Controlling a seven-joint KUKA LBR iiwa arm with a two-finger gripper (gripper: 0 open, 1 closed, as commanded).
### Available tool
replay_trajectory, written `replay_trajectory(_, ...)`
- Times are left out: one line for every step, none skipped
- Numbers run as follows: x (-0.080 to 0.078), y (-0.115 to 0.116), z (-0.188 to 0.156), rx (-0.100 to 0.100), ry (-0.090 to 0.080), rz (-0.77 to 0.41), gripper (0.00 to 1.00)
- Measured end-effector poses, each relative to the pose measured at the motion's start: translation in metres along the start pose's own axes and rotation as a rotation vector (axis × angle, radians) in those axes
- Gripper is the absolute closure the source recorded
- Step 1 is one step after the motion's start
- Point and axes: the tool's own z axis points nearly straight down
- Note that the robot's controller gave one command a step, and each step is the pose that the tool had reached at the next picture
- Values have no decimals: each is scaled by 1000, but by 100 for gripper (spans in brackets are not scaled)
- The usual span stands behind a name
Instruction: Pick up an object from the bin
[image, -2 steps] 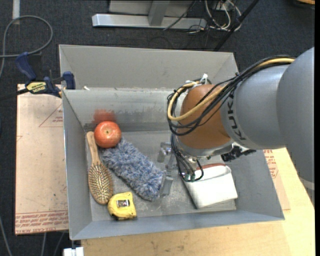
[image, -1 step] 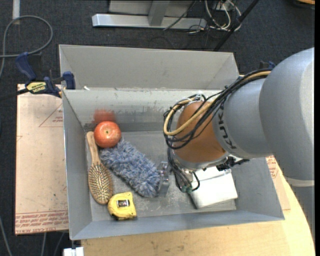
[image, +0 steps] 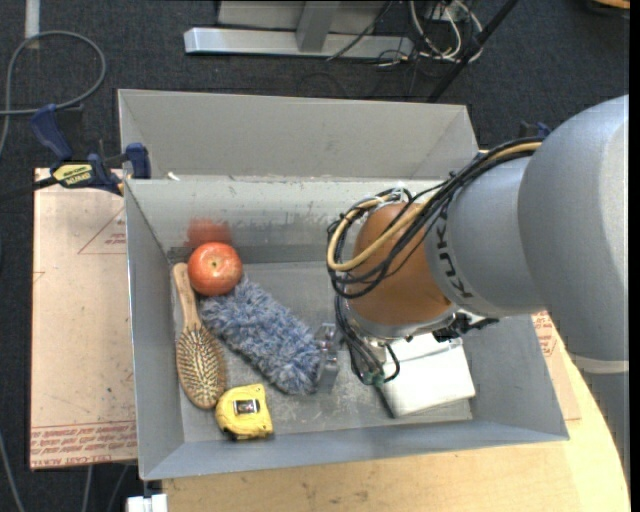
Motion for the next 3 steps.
replay_trajectory(0, 0, -2, 0, 2, 0, 100)
replay_trajectory(-11, -25, -38, -3, -10, -76, 100)
replay_trajectory(-5, -15, -50, 3, 13, -56, 100)
